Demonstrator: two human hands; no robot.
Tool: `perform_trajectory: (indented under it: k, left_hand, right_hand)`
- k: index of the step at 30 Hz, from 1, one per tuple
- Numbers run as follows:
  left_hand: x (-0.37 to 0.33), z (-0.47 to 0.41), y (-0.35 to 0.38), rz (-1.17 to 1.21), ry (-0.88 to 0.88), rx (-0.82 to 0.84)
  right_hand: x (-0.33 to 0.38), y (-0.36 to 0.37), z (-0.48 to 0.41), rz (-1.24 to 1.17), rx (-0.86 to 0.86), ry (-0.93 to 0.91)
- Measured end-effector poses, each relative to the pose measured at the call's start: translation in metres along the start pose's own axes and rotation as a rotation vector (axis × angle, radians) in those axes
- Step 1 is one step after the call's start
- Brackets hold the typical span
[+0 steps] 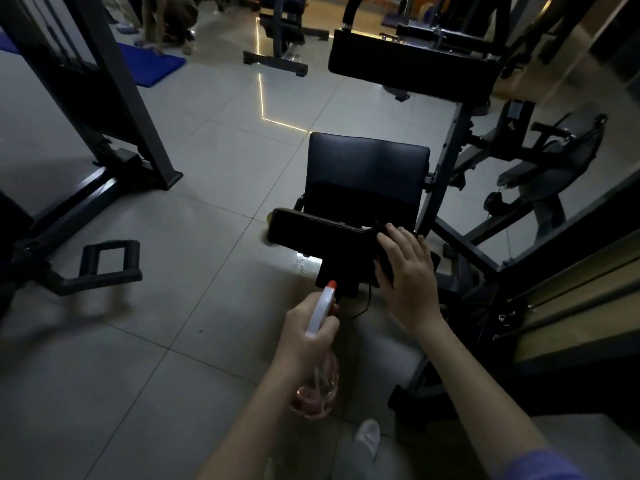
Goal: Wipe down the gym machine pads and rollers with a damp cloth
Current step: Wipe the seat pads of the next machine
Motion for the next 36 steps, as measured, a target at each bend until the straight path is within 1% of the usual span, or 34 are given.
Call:
perform_trajectory:
  k: [4,6,8,12,15,17,23,26,28,33,36]
  left_hand:
    - [-0.004,0.001,0.0,0.001,-0.014,0.042]
    - [-0.007,0.001,0.003,-0.027,-0.005,0.061]
    - [-0.01,0.0,0.008,-0.054,0.02,0.087]
    - [-0.017,-0.002,0.026,-0.074,0.034,0.133]
    - [-0.023,-0.005,0.041,-0.086,0.031,0.145]
    - [-0.029,-0.005,0.051,-0.083,0.03,0.14]
    - [-0.042,-0.01,0.084,-0.096,0.01,0.108]
    - [-0.047,-0.012,0.101,-0.1,0.003,0.099]
    - [-0.049,-0.013,0.114,-0.136,0.005,0.072]
    - [-0.056,-0.017,0.152,-0.236,0.038,-0.015]
    - [-0.062,-0.018,0.171,-0.256,0.083,-0.088]
  right_hand:
    - [-0.008,-0.007,0.016,-0.093,-0.158,0.189]
    - [-0.008,-0.013,0.018,-0.218,-0.216,0.359]
    - [-0.005,-0.017,0.015,-0.357,-0.228,0.496]
    - [-0.005,-0.029,0.007,-0.557,-0.282,0.716]
    - [-0.023,-0.031,0.003,-0.766,-0.292,0.916]
    - [-0.04,-0.028,0.0,-0.904,-0.262,1.007]
    - [-0.083,-0.003,-0.006,-1.083,-0.086,1.153]
    - [-0.1,0.002,-0.011,-1.065,0.055,1.135]
    - [-0.117,0.003,-0.012,-1.068,0.121,1.142]
    - [-0.158,0.003,0.011,-1.195,0.111,1.282]
    - [-0.171,0.0,0.025,-1.212,0.12,1.33]
Point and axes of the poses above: each hand's wrist, its own z-axis away from the middle knuckle, its own y-axis out of the palm, x = y × z, the point moved 1 cm from there along -z, towards the middle knuckle, and after that the axes turned 5 degrees about -z, right-handed, at the moved point
